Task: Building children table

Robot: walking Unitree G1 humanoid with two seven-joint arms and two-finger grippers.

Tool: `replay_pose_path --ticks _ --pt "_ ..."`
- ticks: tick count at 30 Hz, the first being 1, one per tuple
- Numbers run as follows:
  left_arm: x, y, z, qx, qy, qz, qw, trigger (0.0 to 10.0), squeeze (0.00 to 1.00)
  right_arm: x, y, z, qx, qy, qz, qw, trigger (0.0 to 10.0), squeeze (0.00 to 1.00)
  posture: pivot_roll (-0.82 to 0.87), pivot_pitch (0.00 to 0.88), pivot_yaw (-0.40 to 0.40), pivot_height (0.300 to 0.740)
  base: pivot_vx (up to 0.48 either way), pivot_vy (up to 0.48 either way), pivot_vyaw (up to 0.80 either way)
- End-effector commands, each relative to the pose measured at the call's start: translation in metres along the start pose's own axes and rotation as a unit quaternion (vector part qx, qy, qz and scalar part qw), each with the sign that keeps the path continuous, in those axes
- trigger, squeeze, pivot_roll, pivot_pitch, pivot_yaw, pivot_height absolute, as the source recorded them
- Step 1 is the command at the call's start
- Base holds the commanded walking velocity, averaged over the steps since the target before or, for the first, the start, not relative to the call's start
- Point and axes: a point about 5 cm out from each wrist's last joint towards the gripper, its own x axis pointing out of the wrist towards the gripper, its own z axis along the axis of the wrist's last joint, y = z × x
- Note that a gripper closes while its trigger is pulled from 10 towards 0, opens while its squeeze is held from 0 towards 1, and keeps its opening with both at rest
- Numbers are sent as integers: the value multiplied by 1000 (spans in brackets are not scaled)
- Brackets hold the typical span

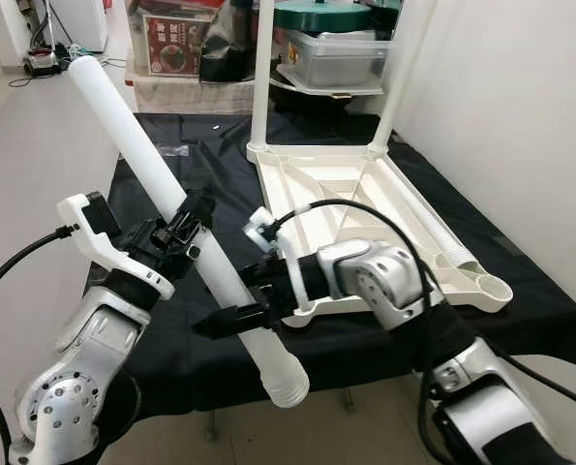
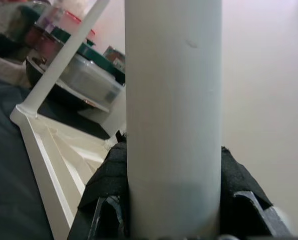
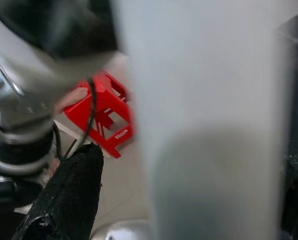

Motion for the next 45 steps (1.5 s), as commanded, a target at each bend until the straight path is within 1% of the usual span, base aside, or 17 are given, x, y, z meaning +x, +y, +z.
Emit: replay_pose_path --ticks 1,3,4,5,6,17,19,23,26,27,28,36,38,39,40,42,45 --pt "5 -3 -7 -5 9 -15 1000 0 0 12 5 1 0 12 -3 1000 10000 0 74 0 -100 740 0 0 0" --pt "7 -5 -8 -5 10 -20 1000 0 0 14 4 1 0 13 -6 1000 10000 0 74 0 -102 740 0 0 0" --pt "8 -6 -9 -6 11 -23 1000 0 0 16 4 1 4 3 -5 1000 4157 0 75 0 -101 740 0 0 0" --pt "9 -7 -10 -6 12 -25 1000 0 0 17 5 1 6 -4 -3 1000 4157 0 75 0 -101 740 0 0 0" --pt "10 -8 -11 -7 13 -28 999 0 0 17 6 -1 -2 -2 -3 1000 0 0 74 0 -102 740 0 0 0" --pt "9 -7 -12 -20 16 -30 999 0 0 15 11 -17 -1 16 -1 1000 0 0 69 0 -97 740 0 0 0" --pt "10 -3 -17 -17 35 -13 999 10000 0 15 12 -20 0 15 -3 1000 0 0 69 0 -93 740 0 0 0" --pt "10 -2 -18 -11 43 -8 999 10000 0 15 13 -20 1 14 -4 1000 0 0 69 0 -93 740 0 0 0" --pt "9 0 -18 13 47 -5 999 10000 0 12 11 -17 3 7 -13 1000 0 0 71 0 -93 740 0 0 0" --pt "9 2 -16 21 36 3 999 10000 1000 11 9 -16 6 3 -19 1000 0 0 71 0 -93 740 0 0 0" --pt "10 11 -13 51 20 34 998 10000 1000 8 7 -15 12 -9 -29 999 0 0 74 0 -95 740 0 0 0" --pt "9 22 -8 58 2 71 996 10000 1000 0 -4 -14 20 -26 -63 997 0 0 73 0 -94 740 0 0 0" --pt "6 17 -4 69 6 58 996 10000 1000 -15 -18 -14 37 -48 -107 992 0 0 80 0 -96 740 0 0 0" --pt "6 17 -4 69 6 58 996 10000 1000 -15 -18 -14 37 -48 -107 992 0 0 80 0 -96 740 0 0 0" --pt "3 14 -3 71 14 45 996 10000 1000 -27 -27 -11 48 -67 -135 987 0 0 83 0 -96 740 0 0 0" --pt "3 14 -3 71 14 45 996 10000 1000 -27 -27 -11 48 -67 -135 987 0 0 83 0 -96 740 0 0 0" --pt "-5 16 -1 80 23 54 995 10000 1000 -53 -42 -3 71 -120 -187 972 0 0 81 0 -96 740 0 0 0"
